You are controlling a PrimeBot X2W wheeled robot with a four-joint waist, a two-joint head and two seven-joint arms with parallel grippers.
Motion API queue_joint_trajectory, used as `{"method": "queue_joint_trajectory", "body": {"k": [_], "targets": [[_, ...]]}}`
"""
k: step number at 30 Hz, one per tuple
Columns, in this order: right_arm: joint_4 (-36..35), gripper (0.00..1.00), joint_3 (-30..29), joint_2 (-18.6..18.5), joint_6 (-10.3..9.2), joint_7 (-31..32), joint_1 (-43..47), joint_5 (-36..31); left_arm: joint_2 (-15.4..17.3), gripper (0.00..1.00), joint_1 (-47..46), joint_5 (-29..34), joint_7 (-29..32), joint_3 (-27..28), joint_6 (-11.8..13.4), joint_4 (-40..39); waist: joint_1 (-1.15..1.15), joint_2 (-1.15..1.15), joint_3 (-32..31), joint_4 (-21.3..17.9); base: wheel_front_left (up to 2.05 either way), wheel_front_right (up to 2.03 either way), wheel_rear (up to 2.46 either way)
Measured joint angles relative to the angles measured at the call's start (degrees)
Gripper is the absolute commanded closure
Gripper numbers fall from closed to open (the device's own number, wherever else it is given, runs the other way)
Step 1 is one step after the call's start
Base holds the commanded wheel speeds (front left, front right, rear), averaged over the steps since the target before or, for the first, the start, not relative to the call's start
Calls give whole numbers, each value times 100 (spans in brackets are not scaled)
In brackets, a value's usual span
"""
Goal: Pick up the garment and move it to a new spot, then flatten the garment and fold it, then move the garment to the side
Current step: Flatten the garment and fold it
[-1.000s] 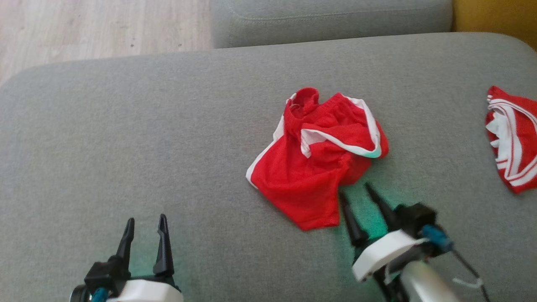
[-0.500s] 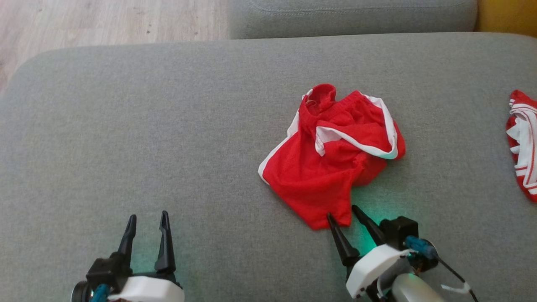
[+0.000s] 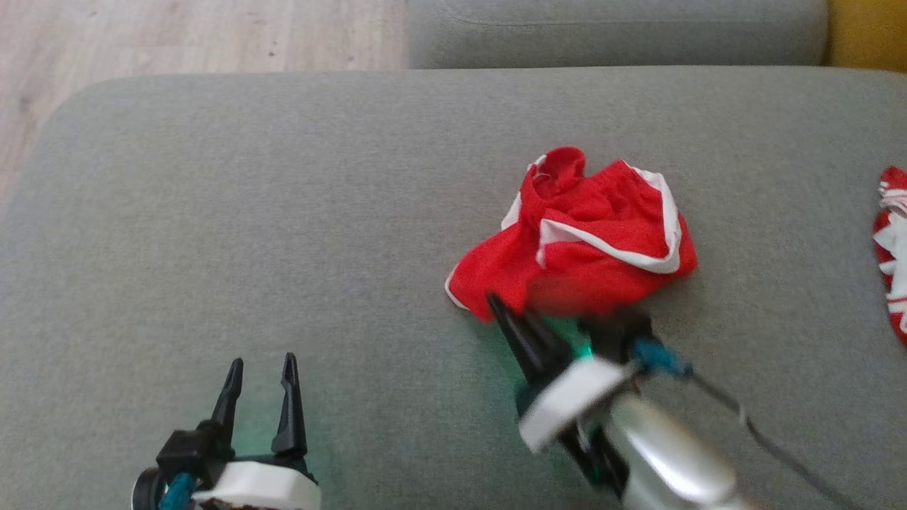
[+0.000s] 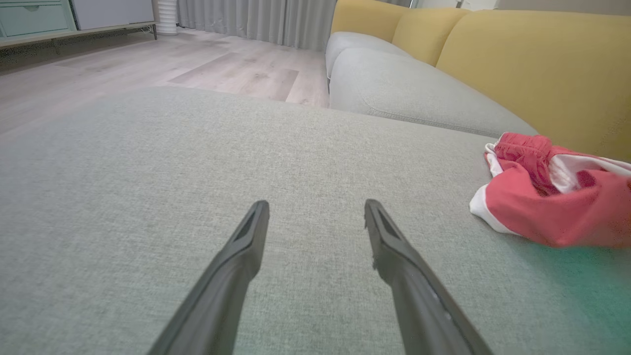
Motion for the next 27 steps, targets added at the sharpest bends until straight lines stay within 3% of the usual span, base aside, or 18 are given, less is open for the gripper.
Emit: {"method": "queue_joint_trajectory", "body": {"k": [4,5,13,16,20,26,27], "targets": [[-495,100,412,-43,0,0,-1031,225,0,0,-46,-24,0,-40,-8,30,0,0,-79,189,0,0,0],[-646,100,494,-57,0,0,-1659,346,0,0,-32,-31,0,-76,-7,78,1,0,-145,317,0,0,0],[-1007,100,241,-75,0,-2,-3201,680,2,0,50,-37,0,-264,1,148,0,0,-424,954,0,0,0],[-959,100,-155,-64,0,-3,-3078,777,4,0,365,-41,0,-213,46,145,-1,0,-554,1007,0,0,0],[-564,100,-398,-163,0,-33,-2279,917,8,0,469,-89,0,-174,43,138,-1,0,-533,788,0,0,0],[479,100,-1168,-926,0,-29,-675,1083,4,0,347,-86,0,-214,5,107,0,0,-355,441,0,0,0],[675,82,-1393,-978,0,-27,-559,1103,4,0,293,-80,0,-216,-7,103,0,0,-318,392,0,0,0]]}}
